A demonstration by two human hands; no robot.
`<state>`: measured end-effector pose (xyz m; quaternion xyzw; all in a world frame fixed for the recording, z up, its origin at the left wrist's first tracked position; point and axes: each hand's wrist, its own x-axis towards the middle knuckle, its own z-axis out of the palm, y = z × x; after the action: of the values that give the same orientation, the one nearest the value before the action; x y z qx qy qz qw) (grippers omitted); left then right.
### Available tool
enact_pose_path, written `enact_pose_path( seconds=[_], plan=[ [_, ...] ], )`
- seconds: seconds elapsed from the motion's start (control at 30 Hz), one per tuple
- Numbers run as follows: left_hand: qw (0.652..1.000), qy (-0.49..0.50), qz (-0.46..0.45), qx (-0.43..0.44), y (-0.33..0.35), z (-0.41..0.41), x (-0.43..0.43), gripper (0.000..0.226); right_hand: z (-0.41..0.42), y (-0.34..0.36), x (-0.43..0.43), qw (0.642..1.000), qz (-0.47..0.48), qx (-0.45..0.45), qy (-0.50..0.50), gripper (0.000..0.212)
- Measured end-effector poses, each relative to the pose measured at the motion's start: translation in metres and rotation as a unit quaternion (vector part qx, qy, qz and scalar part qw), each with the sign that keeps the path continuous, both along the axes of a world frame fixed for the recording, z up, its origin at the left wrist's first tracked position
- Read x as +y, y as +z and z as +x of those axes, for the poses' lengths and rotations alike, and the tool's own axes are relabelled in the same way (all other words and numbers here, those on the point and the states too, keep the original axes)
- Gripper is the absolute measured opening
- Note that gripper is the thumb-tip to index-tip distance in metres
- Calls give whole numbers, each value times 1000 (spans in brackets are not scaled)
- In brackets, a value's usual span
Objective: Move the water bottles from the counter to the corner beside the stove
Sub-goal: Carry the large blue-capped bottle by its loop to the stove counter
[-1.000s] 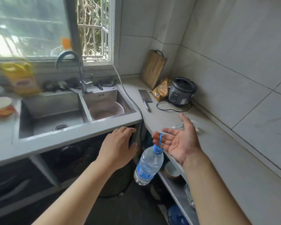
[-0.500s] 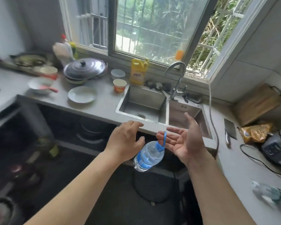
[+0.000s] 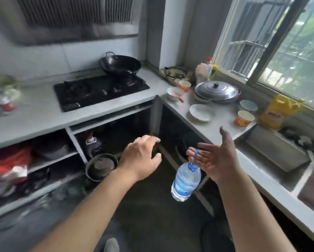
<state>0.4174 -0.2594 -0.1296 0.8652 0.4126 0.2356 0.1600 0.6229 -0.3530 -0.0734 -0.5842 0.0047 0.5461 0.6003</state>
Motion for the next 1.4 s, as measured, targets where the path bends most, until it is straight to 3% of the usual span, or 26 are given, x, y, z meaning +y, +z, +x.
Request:
enact_pose_path(
  seconds=[0.77, 1.07, 1.4],
  plan=[
    [958, 283, 16, -41, 2, -407, 140, 44, -379, 25, 253, 970, 76, -16, 232, 89],
    [925, 375, -8, -53, -7, -481, 175, 45, -469, 34, 344, 937, 114, 27, 330, 90],
    [897, 439, 33, -25, 13, -509, 268, 45, -527, 36, 450, 885, 107, 81, 445, 88]
  ],
)
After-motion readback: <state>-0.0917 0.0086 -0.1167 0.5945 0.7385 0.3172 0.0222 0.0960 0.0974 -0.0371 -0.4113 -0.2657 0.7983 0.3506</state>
